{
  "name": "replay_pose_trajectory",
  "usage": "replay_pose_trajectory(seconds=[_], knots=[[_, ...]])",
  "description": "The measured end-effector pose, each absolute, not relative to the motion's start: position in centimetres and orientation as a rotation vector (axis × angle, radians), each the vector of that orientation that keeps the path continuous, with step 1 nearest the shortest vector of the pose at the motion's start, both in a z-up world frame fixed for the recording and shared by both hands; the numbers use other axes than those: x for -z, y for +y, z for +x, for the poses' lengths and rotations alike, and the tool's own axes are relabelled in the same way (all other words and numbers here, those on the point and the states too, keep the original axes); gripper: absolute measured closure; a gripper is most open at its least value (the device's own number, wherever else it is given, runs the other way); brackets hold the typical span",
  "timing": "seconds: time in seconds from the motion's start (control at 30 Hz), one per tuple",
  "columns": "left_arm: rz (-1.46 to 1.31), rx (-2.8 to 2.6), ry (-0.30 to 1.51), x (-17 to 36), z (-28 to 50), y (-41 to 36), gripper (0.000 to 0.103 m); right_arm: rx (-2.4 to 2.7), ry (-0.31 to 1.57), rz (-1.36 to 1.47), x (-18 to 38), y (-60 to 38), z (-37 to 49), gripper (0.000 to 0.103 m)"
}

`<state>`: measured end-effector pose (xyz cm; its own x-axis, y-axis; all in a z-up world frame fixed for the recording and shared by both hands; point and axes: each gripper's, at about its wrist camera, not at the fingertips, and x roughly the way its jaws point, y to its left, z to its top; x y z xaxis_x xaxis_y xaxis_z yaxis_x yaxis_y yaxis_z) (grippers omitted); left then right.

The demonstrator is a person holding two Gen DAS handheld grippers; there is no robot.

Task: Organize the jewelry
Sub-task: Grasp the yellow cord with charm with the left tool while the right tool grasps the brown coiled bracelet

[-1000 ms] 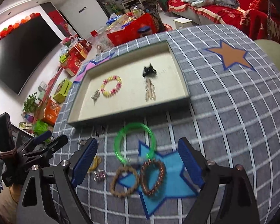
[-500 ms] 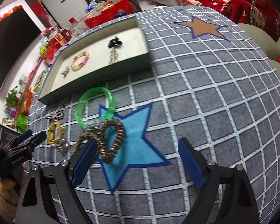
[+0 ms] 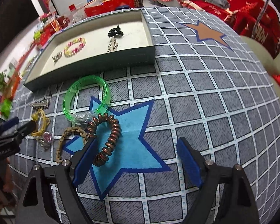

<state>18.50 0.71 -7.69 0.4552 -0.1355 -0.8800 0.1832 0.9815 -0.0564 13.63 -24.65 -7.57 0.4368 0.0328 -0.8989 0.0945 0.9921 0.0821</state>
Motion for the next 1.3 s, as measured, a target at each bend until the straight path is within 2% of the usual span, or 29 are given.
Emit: replay_pose_trajectory(seconds=[0.33,0.47,0.57,0.63,0.7,0.73,1.3], knots=[[0.102,0.210,1.062,7.6,17.6,-0.5,0.000,0.018,1.113,0.015,7.1,-22.4,13.2,0.050],[0.117,0.236,1.048,7.2,17.2,-1.2,0.016,0.000,1.120,0.005,6.9,-21.8,12.9,0.057],[0.126,0.252,1.040,6.9,16.9,-1.6,0.026,-0.012,1.122,-0.002,6.8,-21.1,12.6,0.067],[0.127,0.263,1.036,6.8,16.7,-1.7,0.035,-0.019,1.120,-0.007,6.8,-20.9,12.5,0.085],[0.130,0.274,1.029,6.7,16.5,-1.8,0.050,-0.022,1.119,-0.012,6.8,-20.7,12.4,0.091],[0.133,0.282,1.025,6.6,16.5,-1.8,0.062,-0.022,1.118,-0.012,6.7,-20.7,12.4,0.091],[0.017,0.371,0.997,4.3,15.7,0.3,0.063,-0.100,1.047,0.180,3.7,-23.2,11.7,0.091]])
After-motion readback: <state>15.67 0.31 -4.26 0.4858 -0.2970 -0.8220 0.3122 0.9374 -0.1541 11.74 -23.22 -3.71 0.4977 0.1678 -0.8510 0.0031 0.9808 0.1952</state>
